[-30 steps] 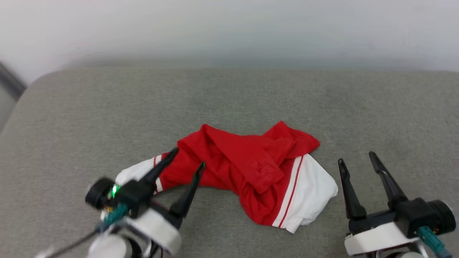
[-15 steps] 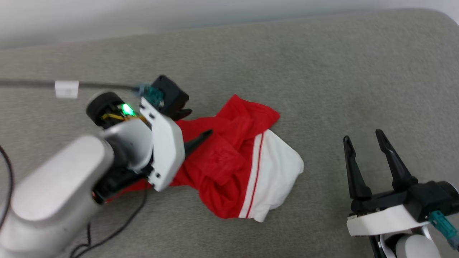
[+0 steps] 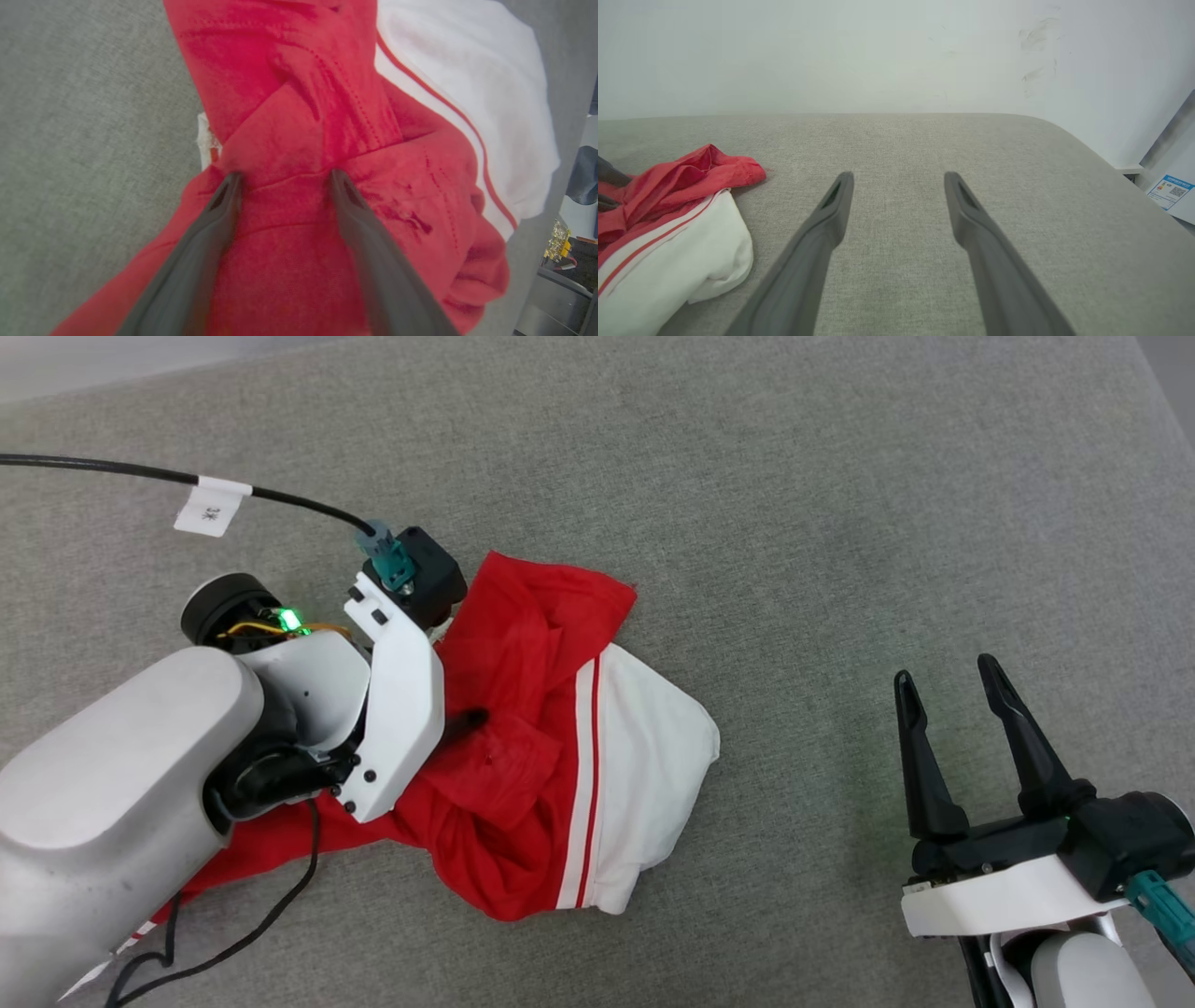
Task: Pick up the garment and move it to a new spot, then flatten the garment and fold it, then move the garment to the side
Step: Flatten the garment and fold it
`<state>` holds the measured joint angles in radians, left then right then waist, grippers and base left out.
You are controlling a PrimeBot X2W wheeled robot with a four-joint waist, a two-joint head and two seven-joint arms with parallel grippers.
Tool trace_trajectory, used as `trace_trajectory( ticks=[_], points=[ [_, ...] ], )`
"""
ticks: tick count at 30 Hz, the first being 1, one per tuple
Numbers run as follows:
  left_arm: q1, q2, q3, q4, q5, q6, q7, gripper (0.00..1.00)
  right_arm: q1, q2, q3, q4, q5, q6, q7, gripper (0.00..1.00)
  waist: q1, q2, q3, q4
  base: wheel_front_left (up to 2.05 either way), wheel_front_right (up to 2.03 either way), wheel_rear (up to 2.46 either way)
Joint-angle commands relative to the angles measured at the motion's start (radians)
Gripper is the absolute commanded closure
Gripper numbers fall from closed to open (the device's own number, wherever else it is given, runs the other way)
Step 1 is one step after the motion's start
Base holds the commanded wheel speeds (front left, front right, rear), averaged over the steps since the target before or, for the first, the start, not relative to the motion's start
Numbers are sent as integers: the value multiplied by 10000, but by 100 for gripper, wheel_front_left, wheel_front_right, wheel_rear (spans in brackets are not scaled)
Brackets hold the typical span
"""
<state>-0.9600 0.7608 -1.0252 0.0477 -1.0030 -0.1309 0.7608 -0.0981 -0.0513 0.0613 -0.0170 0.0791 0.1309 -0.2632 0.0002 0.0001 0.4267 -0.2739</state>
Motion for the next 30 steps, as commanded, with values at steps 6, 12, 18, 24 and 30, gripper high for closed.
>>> trace_trajectory(
  ticks=[6,12,18,24,30],
  points=[
    [-410,32,-187,91,-257,10,-961,100,-69,19,-67,72,-98,-3,-23,0,-2,-1,-180,196,0,0,0],
    [-529,47,-139,-68,-552,10,-2128,100,11,19,-113,203,-234,-3,-23,0,-2,-1,-739,487,0,0,0],
    [-841,144,382,-22,-267,149,-3416,100,146,19,-109,295,-396,-3,-23,0,-2,-1,-1143,707,0,0,0],
    [-1419,266,1240,565,365,1000,-4583,100,147,19,-29,201,-447,-3,-23,0,-2,-1,-1065,696,0,0,0],
    [-2087,307,1795,1742,1064,1547,-5609,100,52,19,74,69,-391,-3,-23,0,-2,-1,-552,512,0,0,0]
  ],
)
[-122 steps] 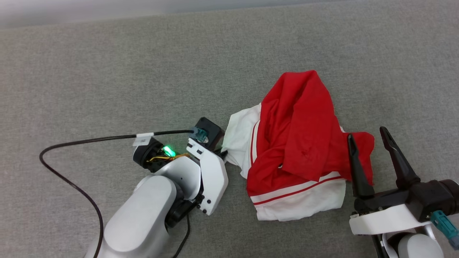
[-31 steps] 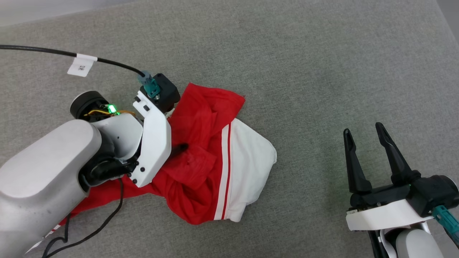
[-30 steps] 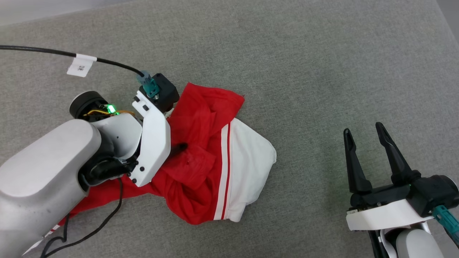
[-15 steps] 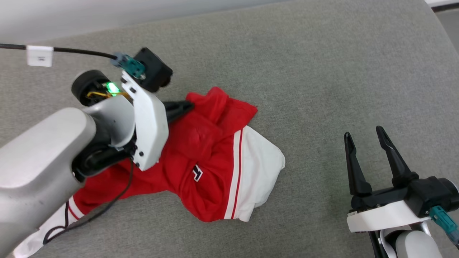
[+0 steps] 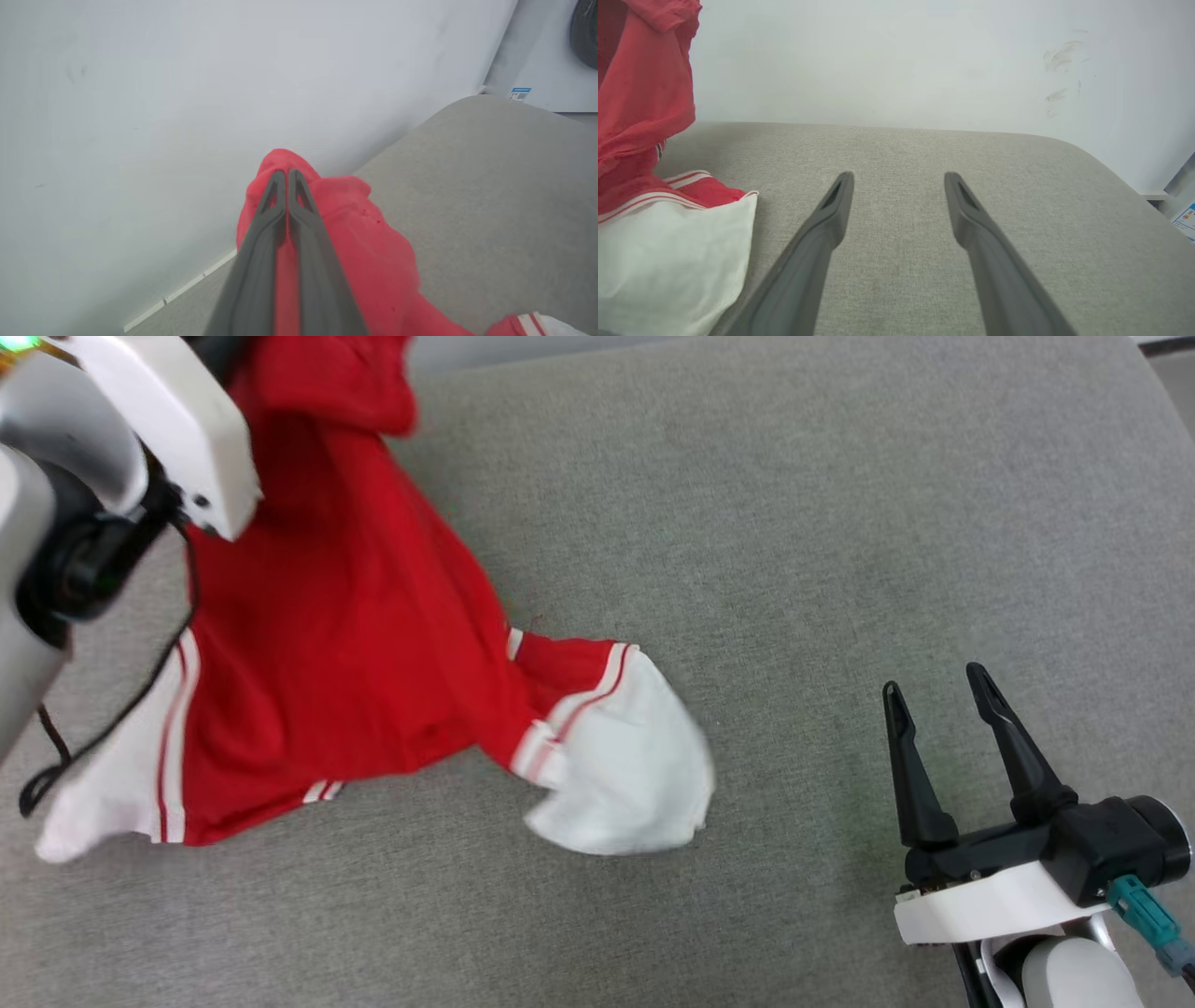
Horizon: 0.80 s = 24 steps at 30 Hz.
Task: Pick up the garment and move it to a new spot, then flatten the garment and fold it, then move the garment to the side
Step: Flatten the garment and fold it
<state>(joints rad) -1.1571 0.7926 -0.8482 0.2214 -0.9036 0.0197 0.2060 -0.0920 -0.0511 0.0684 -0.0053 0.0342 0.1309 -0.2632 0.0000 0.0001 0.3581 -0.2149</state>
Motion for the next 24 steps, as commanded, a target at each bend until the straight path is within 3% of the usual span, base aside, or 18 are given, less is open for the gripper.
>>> trace_trajectory(
  ticks=[1,4,5,6,15,21,24],
  points=[
    [-224,-48,74,245,207,119,-278,100,-35,17,16,-64,84,-3,-23,0,0,-1,223,-101,0,0,0],
    [-290,-224,58,967,476,280,-668,100,-136,17,96,-96,127,-3,-23,0,0,-1,486,-143,0,0,0],
    [-288,-243,-20,1229,641,334,-729,77,-163,17,127,-101,120,-3,-23,0,0,-1,540,-145,0,0,0],
    [-274,-278,-72,1466,734,380,-768,0,-183,17,166,-112,129,-3,-23,0,0,-1,585,-144,0,0,0],
    [202,-821,-399,2779,1108,160,-1984,0,-220,17,228,2,-44,-5,-23,0,0,-1,284,281,0,0,0],
    [711,-1024,-400,2712,1107,77,-2981,0,-9,15,75,104,-285,-5,-23,0,0,-1,-459,783,0,0,0],
    [1051,-1002,-438,2330,1345,257,-3698,0,132,17,-30,162,-470,-3,-23,0,0,-1,-949,1190,0,0,0]
  ],
)
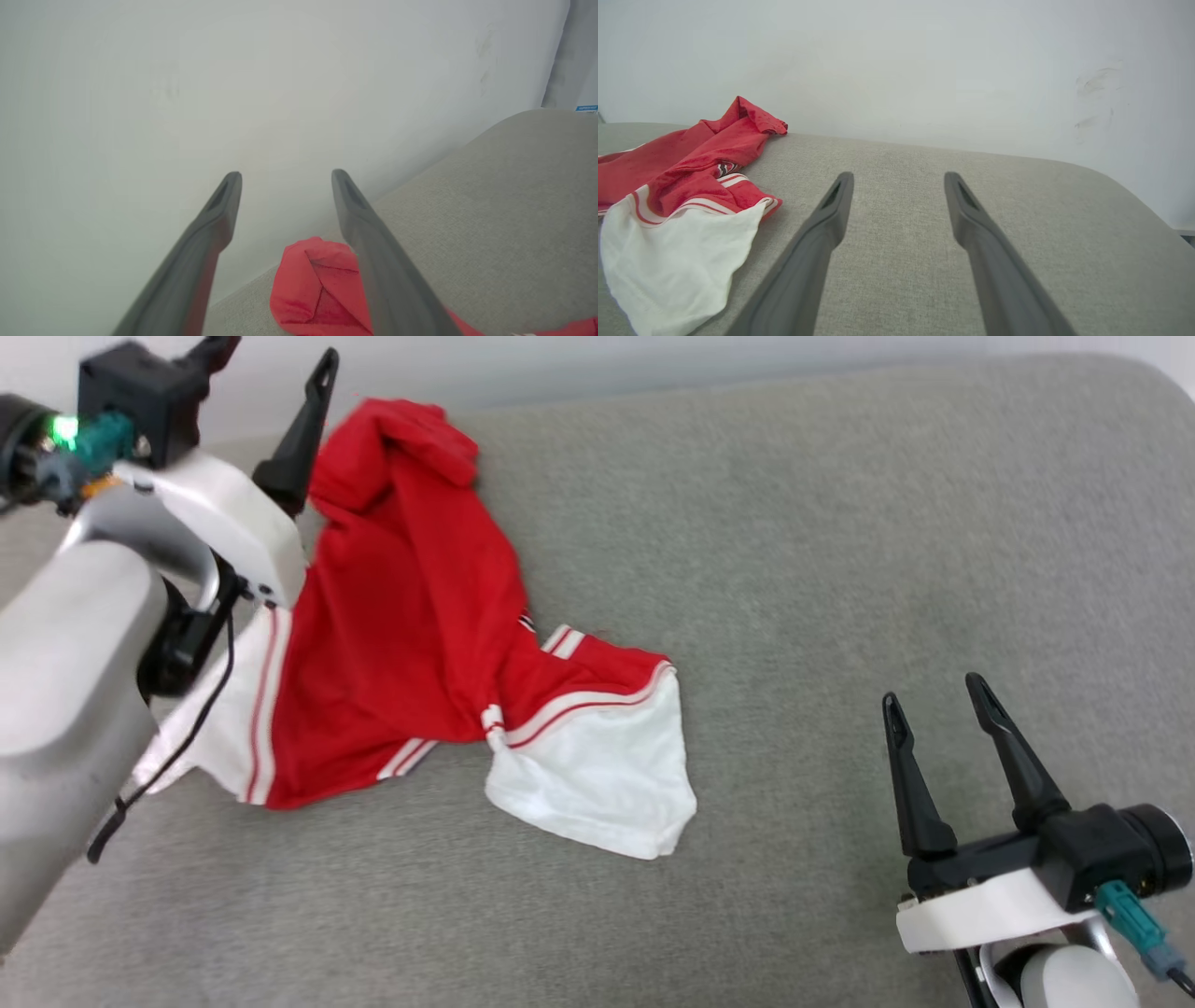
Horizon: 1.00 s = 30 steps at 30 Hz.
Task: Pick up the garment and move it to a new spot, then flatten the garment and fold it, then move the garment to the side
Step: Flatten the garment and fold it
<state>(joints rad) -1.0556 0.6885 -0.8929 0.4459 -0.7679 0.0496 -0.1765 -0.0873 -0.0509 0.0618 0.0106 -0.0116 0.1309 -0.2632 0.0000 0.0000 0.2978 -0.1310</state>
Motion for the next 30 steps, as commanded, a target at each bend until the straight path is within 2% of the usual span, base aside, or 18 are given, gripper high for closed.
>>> trace_trajectory(
  ticks=[1,8,10,11,12,14,15,17,20,23,25,30],
  points=[
    [202,32,4,-70,55,89,-91,0,134,13,-45,32,-72,-5,-23,0,0,0,-528,512,0,0,0],
    [1886,311,230,-1945,184,1080,-782,0,482,13,-356,52,-359,-3,-23,0,0,0,-1512,1532,0,0,0],
    [2604,399,343,-2638,198,1538,-835,0,580,15,-407,12,-446,-3,-23,0,0,0,-1687,1767,0,0,0],
    [3370,471,513,-3285,217,2048,-875,0,641,13,-403,-116,-433,-5,-23,0,0,0,-1821,1985,0,0,0],
    [3788,501,595,-3562,250,2295,-887,0,714,13,-414,-127,-470,-3,-22,0,0,0,-1877,2075,0,0,0],
    [4638,460,867,-4298,455,2816,-899,0,804,15,-458,-162,-524,-3,-22,0,0,0,-1967,2250,0,0,0],
    [4638,460,867,-4298,455,2816,-899,0,804,15,-458,-162,-524,-3,-22,0,0,0,-1967,2250,0,0,0],
    [5586,272,1252,-4981,676,3296,-887,0,871,15,-450,-199,-592,-3,34,0,0,0,-2018,2405,0,0,0],
    [6912,-56,1872,-5694,1244,3753,-886,0,955,-22,-364,-196,-651,-3,191,0,0,0,-2047,2602,0,0,0],
    [7997,-562,2472,-6107,1785,3850,-887,0,1079,-182,-103,-172,-272,-3,530,0,0,0,-2063,2783,0,0,0],
    [8494,-906,2883,-6295,2072,3737,-888,0,1056,-509,153,-283,38,-5,815,0,0,0,-2051,2910,0,0,0],
    [9055,-1401,3606,-6439,2796,3334,-889,0,793,-1850,1279,-768,713,-3,2137,0,0,0,-1863,3206,0,0,0]
  ],
)
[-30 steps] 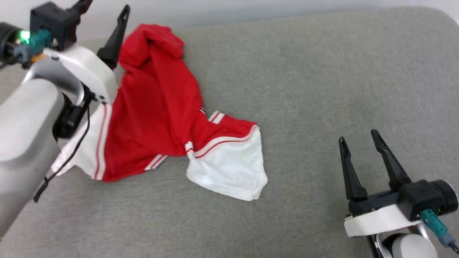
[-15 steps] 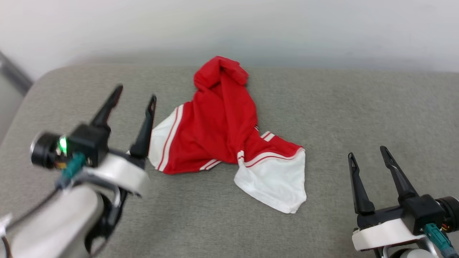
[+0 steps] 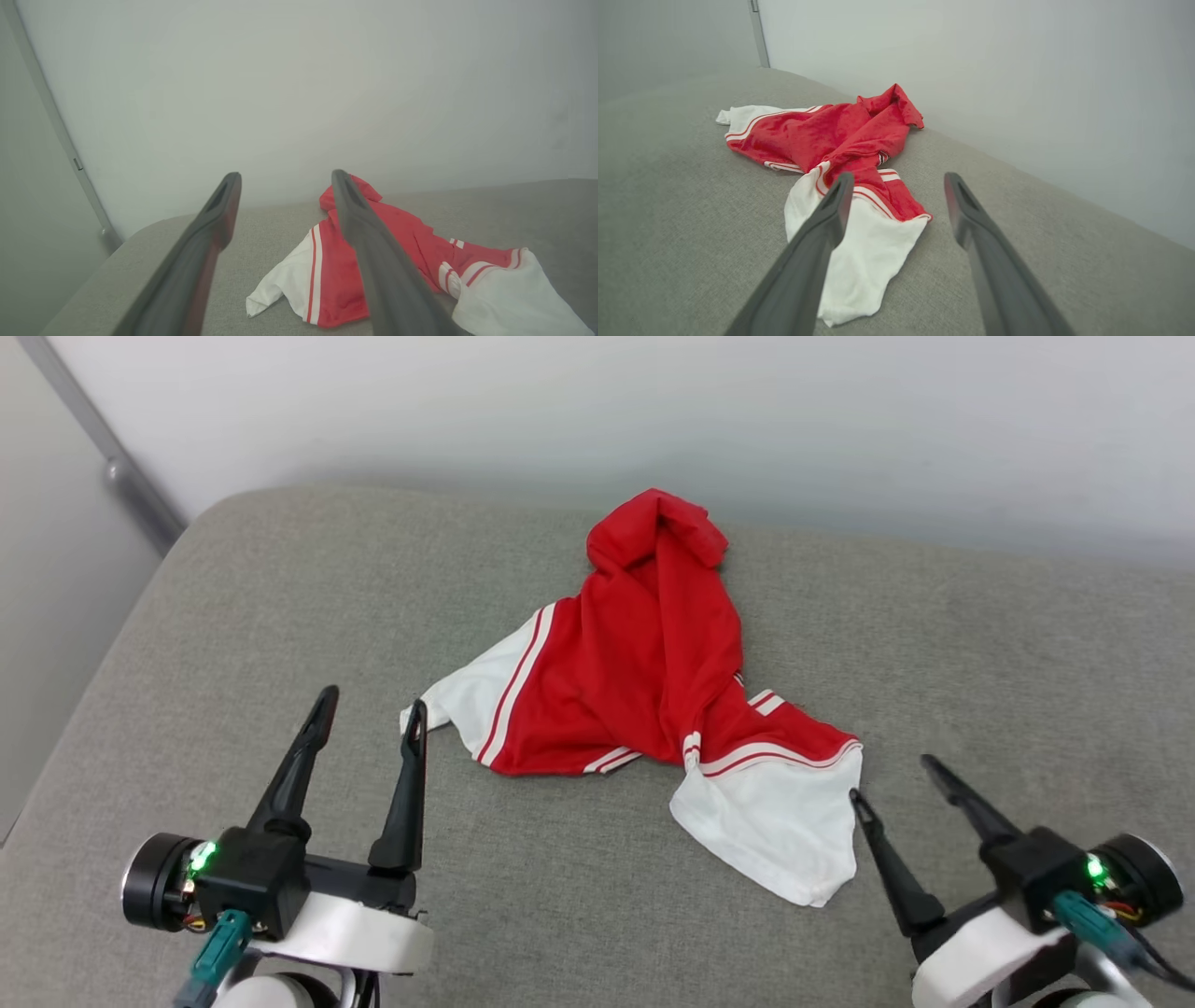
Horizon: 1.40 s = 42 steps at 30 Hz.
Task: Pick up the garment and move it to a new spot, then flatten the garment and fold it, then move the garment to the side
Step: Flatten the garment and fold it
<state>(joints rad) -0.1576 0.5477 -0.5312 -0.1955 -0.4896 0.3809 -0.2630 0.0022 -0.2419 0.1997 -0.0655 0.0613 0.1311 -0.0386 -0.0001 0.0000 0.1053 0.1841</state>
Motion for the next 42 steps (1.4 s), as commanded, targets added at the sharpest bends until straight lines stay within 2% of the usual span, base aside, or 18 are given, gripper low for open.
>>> trace_trajectory(
  ticks=[1,7,13,19,25,27,28,33,42],
  points=[
    [131,-46,104,2,128,-92,-24,0,-186,-276,206,-107,196,-7,311,0,1,0,125,104,0,0,0],
    [274,-562,611,163,568,-776,-25,0,-1059,-2099,2250,-400,1896,-7,3416,0,1,0,634,464,0,0,0],
    [182,-1221,981,431,963,-1424,-25,0,-1957,-2801,3402,109,3183,-7,5971,0,1,0,1064,943,0,0,0],
    [151,-1753,1349,680,1330,-1933,-25,0,-2337,-3005,3848,1028,3309,-8,7119,0,1,0,1341,1464,0,0,0],
    [308,-2125,1742,821,1632,-2303,-26,0,-2092,-3079,3913,1831,3085,-16,7574,0,1,0,1416,1678,0,0,0],
    [361,-2254,1872,863,1733,-2398,-26,0,-1992,-3055,3885,2003,3032,-17,7653,85,1,0,1392,1662,0,0,0],
    [407,-2307,1935,894,1787,-2436,-26,0,-1976,-3073,3943,2038,2988,-17,7647,100,1,0,1357,1635,0,0,0],
    [530,-2428,2231,1057,2006,-2644,-26,0,-2147,-2874,4023,1574,3135,-7,7094,100,1,0,1026,1311,0,0,0],
    [1202,-2488,2696,1146,2289,-2892,-26,0,-2080,-2706,3394,257,3454,-7,6307,100,1,0,-40,376,0,0,0]
  ],
)
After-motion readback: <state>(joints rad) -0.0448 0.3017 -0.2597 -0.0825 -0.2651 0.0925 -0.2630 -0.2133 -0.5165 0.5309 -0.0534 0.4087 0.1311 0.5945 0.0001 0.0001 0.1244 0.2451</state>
